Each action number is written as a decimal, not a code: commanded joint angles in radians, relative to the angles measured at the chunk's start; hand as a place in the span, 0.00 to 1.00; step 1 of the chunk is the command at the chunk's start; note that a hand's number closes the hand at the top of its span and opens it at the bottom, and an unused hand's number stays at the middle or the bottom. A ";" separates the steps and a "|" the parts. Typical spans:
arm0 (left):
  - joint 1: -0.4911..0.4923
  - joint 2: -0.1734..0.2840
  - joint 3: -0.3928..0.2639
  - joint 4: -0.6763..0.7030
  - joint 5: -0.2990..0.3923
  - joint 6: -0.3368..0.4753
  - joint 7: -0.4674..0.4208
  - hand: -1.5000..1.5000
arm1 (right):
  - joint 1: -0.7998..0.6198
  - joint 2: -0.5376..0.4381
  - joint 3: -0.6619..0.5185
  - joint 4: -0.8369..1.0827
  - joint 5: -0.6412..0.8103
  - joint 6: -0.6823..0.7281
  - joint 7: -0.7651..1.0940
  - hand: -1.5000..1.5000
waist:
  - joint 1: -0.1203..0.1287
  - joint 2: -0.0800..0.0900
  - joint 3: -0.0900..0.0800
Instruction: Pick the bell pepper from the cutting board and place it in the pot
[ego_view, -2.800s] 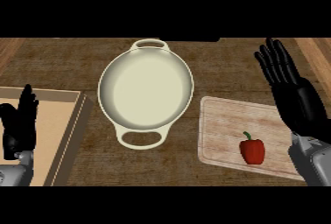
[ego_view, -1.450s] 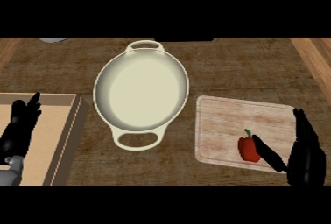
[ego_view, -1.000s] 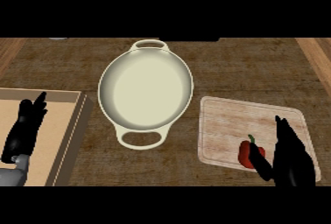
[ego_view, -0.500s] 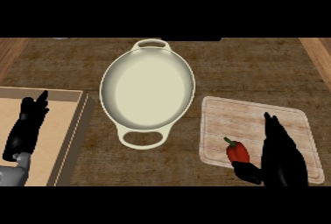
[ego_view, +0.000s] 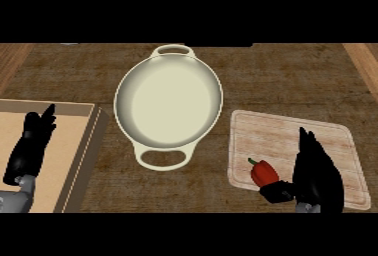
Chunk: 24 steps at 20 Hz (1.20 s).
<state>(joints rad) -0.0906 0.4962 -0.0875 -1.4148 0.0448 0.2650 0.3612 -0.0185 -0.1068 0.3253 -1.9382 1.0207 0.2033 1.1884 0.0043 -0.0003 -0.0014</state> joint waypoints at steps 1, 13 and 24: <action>0.005 -0.018 0.000 -0.006 -0.021 0.007 -0.007 0.50 | -0.011 0.045 -0.020 0.040 0.033 0.073 0.148 0.00 | -0.003 0.000 0.001; -0.001 -0.034 0.046 0.014 -0.031 -0.027 0.001 0.50 | -0.078 0.105 -0.136 0.131 0.088 0.164 0.088 0.00 | -0.003 0.000 0.001; -0.029 -0.042 0.091 0.014 -0.036 -0.080 0.024 0.50 | -0.127 0.107 -0.226 0.255 0.038 0.117 0.028 0.00 | -0.004 0.001 0.001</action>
<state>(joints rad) -0.0827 0.4544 -0.0228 -1.4371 -0.0001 0.2124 0.3791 -0.0707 -0.0041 0.1396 -1.7196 1.0781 0.2489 1.0850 0.0024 -0.0035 -0.0026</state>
